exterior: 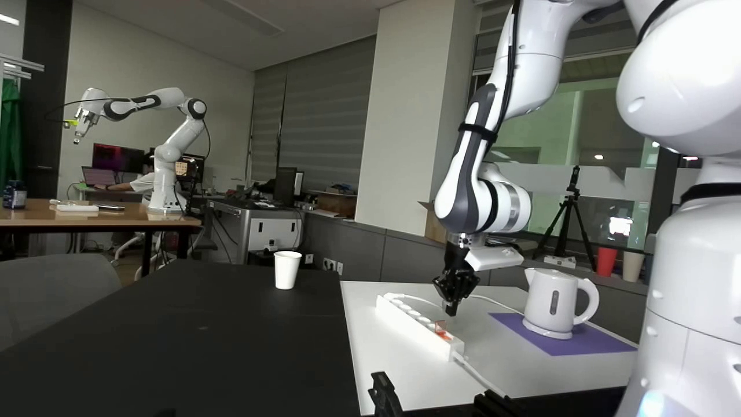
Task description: Turn off the big switch on the adapter
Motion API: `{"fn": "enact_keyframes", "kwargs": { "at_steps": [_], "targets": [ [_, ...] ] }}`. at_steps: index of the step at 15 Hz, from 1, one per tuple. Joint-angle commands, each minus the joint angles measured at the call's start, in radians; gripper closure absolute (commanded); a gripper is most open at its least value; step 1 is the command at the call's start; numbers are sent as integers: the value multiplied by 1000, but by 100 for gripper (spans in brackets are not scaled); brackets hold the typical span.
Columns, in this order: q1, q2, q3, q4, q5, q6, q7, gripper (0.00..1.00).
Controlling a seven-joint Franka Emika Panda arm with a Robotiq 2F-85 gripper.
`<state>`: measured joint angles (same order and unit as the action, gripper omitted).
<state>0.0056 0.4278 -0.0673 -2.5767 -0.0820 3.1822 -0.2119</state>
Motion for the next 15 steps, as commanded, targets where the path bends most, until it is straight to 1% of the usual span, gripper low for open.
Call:
{"fn": "enact_keyframes", "kwargs": {
  "at_steps": [1, 3, 4, 7, 10, 12, 15],
  "targets": [
    [-2, 43, 0, 32, -19, -4, 22, 100],
    [-41, 71, 40, 42, -17, 10, 17, 100],
    [-76, 81, 76, 49, -18, -3, 10, 100],
    [-141, 119, 136, 71, -19, -20, 3, 100],
    [-183, 147, 162, 92, -21, -25, -4, 100],
    [-193, 159, 160, 104, -23, -23, -6, 100],
    [-220, 175, 174, 119, -22, -22, -11, 100]
  ]
}}
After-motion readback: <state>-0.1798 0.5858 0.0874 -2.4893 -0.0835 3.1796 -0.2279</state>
